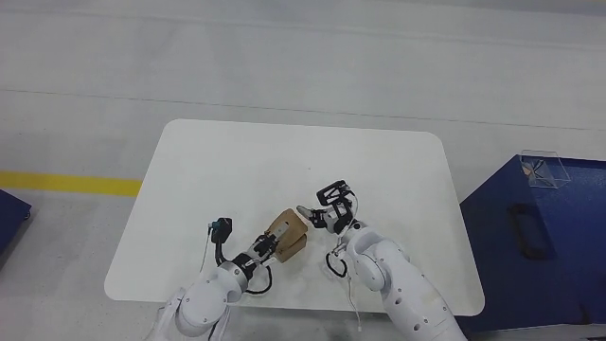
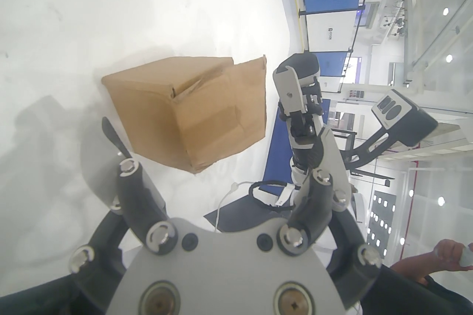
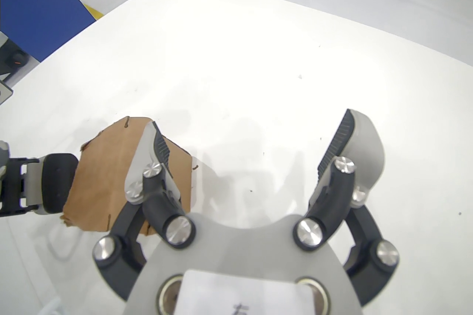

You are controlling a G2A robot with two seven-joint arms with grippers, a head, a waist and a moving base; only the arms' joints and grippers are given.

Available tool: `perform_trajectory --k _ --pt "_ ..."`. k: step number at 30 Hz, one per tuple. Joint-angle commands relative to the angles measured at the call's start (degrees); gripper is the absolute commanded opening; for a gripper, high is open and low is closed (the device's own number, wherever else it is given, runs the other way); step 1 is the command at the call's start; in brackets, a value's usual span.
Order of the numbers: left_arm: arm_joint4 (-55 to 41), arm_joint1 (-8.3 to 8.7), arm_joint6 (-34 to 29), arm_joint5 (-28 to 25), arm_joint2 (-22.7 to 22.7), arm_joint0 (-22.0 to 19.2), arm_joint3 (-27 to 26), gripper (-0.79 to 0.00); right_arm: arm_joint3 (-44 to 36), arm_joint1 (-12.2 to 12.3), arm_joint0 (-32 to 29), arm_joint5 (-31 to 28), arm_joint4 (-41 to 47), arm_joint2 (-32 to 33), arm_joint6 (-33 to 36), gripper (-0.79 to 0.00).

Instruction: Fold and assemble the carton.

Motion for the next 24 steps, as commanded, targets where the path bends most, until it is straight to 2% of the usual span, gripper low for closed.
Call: perform_trajectory --k 1,5,10,15,22,23,24 --pt "-1.13 -0.01 0.40 -0.74 -0.12 -0.53 1.62 0.000 0.30 -0.15 0.28 0.46 -0.28 -0.41 0.30 0.000" --pt "-3.37 0.01 0.83 -2.31 -0.31 -1.28 4.08 -0.003 1.25 -0.48 1.10 1.34 -0.80 -1.07 1.19 0.000" --pt "-4.46 0.24 -0.13 -3.88 -0.37 -1.76 5.37 -0.065 2.84 -0.96 2.14 1.60 -0.75 -2.00 1.82 0.000" --pt "-5.67 0.46 -0.57 -4.46 -0.63 -1.91 5.56 -0.055 3.92 -1.46 2.88 1.43 -0.57 -3.06 1.73 0.000" --pt "-6.35 0.74 -0.94 -4.37 -0.46 -2.34 6.01 -0.188 3.43 -1.75 2.55 1.47 -1.05 -3.46 1.37 0.000" --pt "-6.37 0.78 -0.98 -4.29 -0.40 -2.37 6.07 -0.212 3.42 -1.77 2.53 1.41 -1.23 -3.51 1.40 0.000" --pt "-6.40 0.82 -1.00 -4.22 -0.35 -2.43 6.09 -0.277 3.47 -1.80 2.49 1.39 -1.38 -3.55 1.35 0.000"
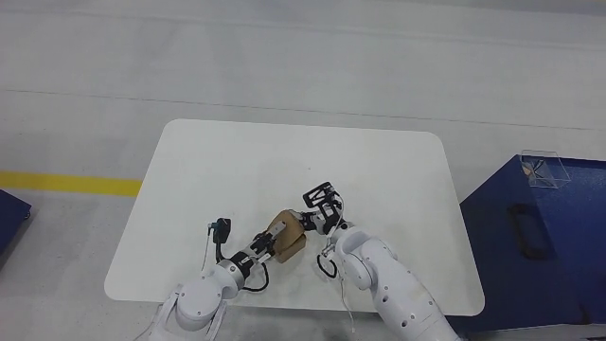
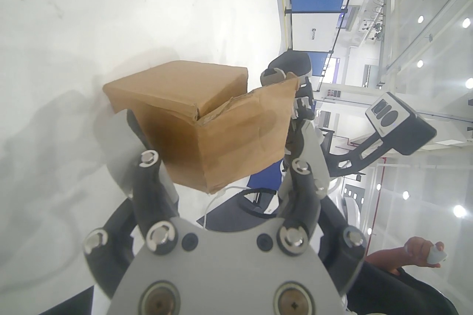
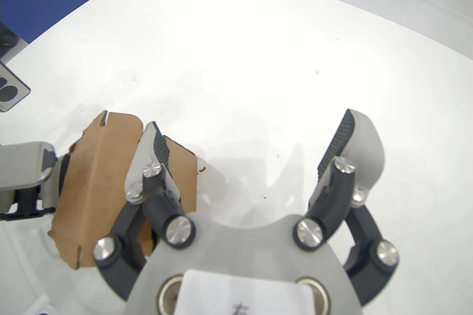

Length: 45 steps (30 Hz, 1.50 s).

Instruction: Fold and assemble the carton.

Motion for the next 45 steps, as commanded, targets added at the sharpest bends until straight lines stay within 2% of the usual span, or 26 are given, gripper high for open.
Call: perform_trajectory --k 1,2,6,12,19,28,31,33,35,45 --pt "-0.07 0.07 0.01 0.11 0.09 -0.09 0.04 -0.369 0.16 -0.04 0.00 -0.05 -0.49 -0.13 0.00 0.000" --pt "-0.11 0.10 0.00 0.21 0.14 -0.11 0.07 -0.409 0.23 -0.08 0.00 0.00 -0.74 -0.24 0.01 0.000" --pt "-0.31 0.24 -0.17 0.33 0.44 -0.23 -0.10 -0.453 0.43 -0.29 -0.17 0.13 -1.21 -0.71 0.12 0.000" --pt "0.43 0.45 0.66 0.74 0.98 0.00 -0.71 -0.419 0.09 -0.40 -0.24 1.43 -2.15 -0.21 -0.40 0.000" --pt "1.21 0.71 1.49 1.27 1.46 0.55 -2.04 -0.394 -2.55 0.33 -1.49 1.56 -2.19 3.70 -0.41 0.000" --pt "2.79 0.79 2.10 3.38 3.50 -0.57 -2.11 -0.308 -7.03 1.63 -5.20 -0.35 -2.09 9.14 1.41 0.000" --pt "2.60 0.72 2.11 4.09 4.31 -1.29 -1.55 -0.345 -7.55 1.79 -6.15 -1.26 -2.48 9.31 2.24 0.000" --pt "2.50 0.68 2.11 4.33 4.83 -1.71 -1.23 -0.336 -7.56 1.80 -6.44 -1.38 -3.45 8.88 2.56 0.000" --pt "2.23 0.65 2.01 4.32 5.28 -1.98 -0.99 -0.256 -7.36 1.75 -6.53 -1.36 -3.54 8.67 2.65 0.000" --pt "1.30 0.58 2.14 4.48 6.94 -3.15 0.43 -0.351 -6.39 1.64 -6.10 -1.47 -3.33 8.85 2.39 0.000"
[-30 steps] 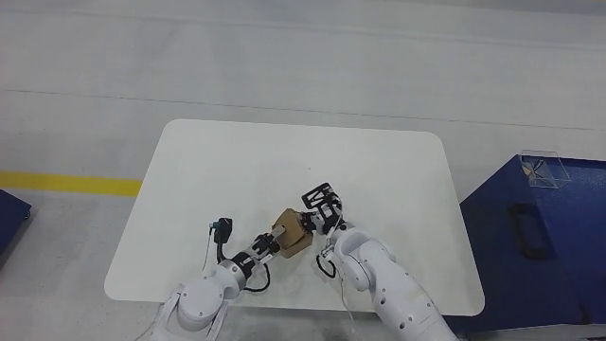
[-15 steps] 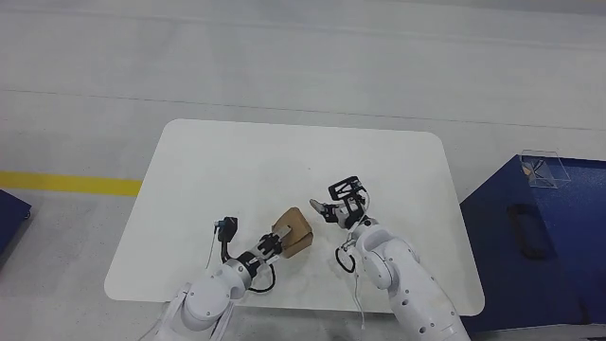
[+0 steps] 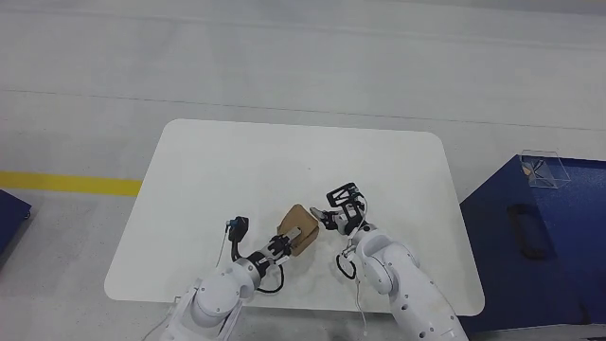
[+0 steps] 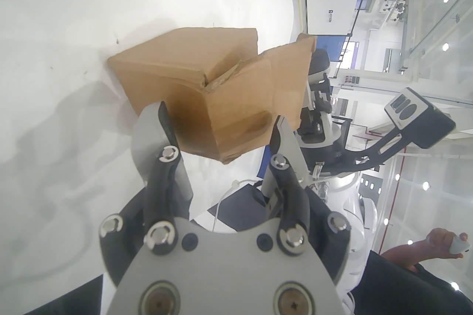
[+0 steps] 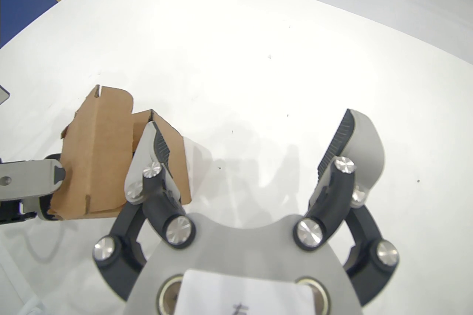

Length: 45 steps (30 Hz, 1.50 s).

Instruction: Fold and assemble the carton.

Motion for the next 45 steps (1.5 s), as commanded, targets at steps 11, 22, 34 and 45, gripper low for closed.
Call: perform_trajectory --k 11,22,34,45 --pt "-1.28 0.21 0.93 1.29 -0.32 -0.23 0.23 -0.345 2.00 -0.52 1.34 -0.03 0.01 -1.54 -0.52 0.000" --pt "-1.30 0.35 1.08 2.27 0.39 -0.79 0.79 -0.351 3.38 -0.87 1.88 -0.38 -0.09 -2.57 -0.21 0.000" --pt "-1.35 0.50 1.39 2.95 1.06 -1.11 1.06 -0.376 4.34 -1.07 2.26 -0.29 -0.14 -2.61 -0.22 0.000" --pt "-1.79 0.57 2.07 3.13 1.50 -1.45 1.42 -0.339 2.97 -0.80 1.34 -0.67 -0.39 -1.25 -0.22 0.000"
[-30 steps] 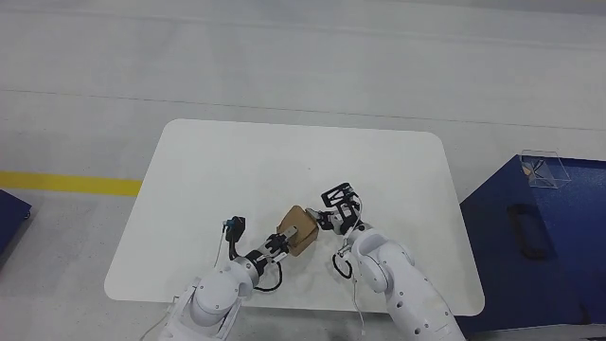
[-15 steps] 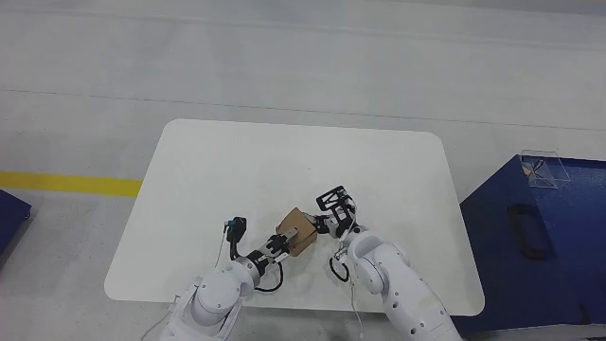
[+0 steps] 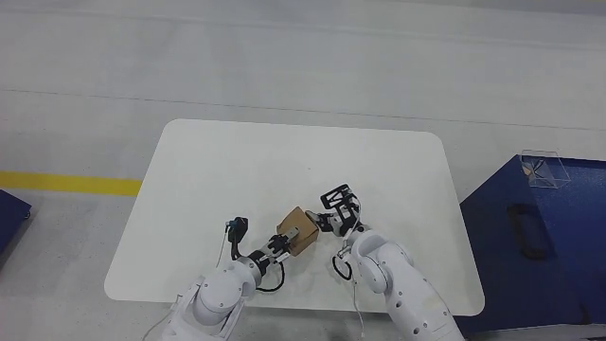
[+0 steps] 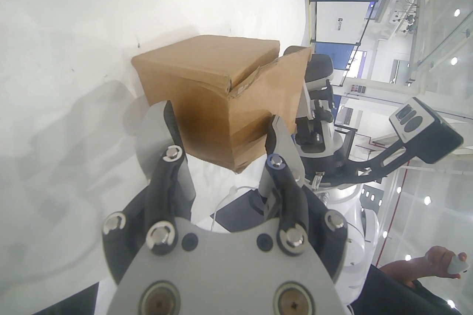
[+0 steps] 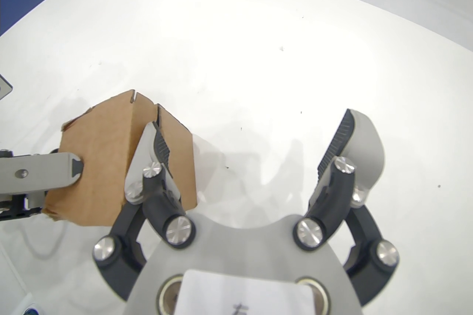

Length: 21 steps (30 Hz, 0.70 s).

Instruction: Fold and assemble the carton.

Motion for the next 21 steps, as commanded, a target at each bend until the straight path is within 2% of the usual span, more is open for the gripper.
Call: perform_trajectory --k 1,21 --pt "-0.03 0.01 0.17 0.05 0.07 -0.03 0.09 -0.342 -0.18 0.05 -0.15 0.04 0.00 0.29 -0.06 0.000" --pt "-0.63 0.23 0.63 0.00 0.63 -0.04 -0.11 -0.354 0.14 -0.03 -0.07 -1.51 0.49 0.32 0.10 0.000"
